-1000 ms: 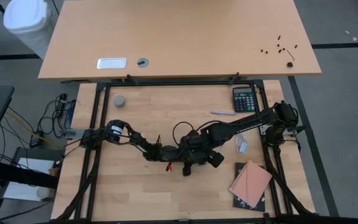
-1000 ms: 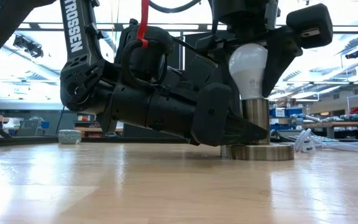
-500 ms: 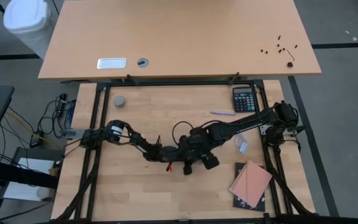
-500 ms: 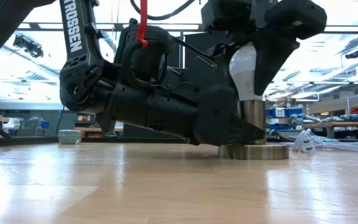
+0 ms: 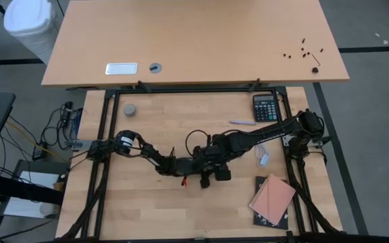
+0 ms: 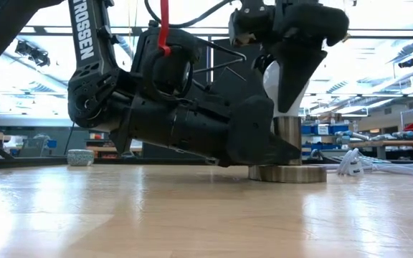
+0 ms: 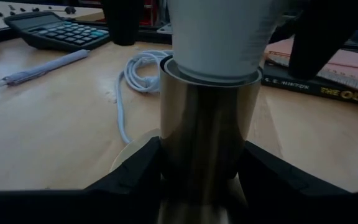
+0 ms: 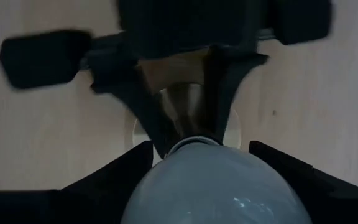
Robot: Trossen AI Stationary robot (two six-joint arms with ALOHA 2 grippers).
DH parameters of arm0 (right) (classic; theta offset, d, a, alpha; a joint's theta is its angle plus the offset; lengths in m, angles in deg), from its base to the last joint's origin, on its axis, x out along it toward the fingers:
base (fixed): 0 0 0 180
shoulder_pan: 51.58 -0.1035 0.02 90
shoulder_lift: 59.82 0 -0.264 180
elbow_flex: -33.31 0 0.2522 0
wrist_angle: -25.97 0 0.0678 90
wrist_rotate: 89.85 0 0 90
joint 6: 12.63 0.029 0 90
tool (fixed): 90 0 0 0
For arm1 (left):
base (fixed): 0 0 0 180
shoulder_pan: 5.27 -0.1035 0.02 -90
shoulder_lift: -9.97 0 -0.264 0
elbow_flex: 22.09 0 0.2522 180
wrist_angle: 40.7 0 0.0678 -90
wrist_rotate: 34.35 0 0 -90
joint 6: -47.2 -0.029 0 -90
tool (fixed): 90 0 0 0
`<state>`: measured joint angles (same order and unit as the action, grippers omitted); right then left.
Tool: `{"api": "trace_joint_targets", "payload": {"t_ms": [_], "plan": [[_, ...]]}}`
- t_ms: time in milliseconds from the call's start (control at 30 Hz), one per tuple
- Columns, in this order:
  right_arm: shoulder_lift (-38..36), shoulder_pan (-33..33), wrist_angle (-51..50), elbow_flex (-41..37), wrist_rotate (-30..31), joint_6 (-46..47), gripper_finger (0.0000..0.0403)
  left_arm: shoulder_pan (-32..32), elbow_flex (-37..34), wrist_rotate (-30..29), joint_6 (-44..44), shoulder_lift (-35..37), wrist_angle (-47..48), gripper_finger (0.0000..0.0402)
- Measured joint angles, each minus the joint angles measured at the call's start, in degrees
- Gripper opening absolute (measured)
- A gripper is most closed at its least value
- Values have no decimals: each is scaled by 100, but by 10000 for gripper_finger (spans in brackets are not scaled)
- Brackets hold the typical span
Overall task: Screw lightbulb
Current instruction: Insert the lightbulb into the bronze lamp socket
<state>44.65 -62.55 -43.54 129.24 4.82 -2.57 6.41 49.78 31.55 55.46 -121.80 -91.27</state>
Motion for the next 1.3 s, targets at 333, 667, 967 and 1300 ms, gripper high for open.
{"api": "trace_joint_targets", "payload": {"t_ms": [333,667,967,1300], "plan": [[0,38,9,0,132,1427,261,-4,0,-28,97,-1,0,193],[0,100,43,0,202,3205,275,-7,0,-161,135,-4,0,193],[0,280,30,0,161,4047,266,-14,0,-194,182,-4,-9,193],[-193,350,42,-4,157,3548,303,-15,0,-175,146,-4,74,193]]}}
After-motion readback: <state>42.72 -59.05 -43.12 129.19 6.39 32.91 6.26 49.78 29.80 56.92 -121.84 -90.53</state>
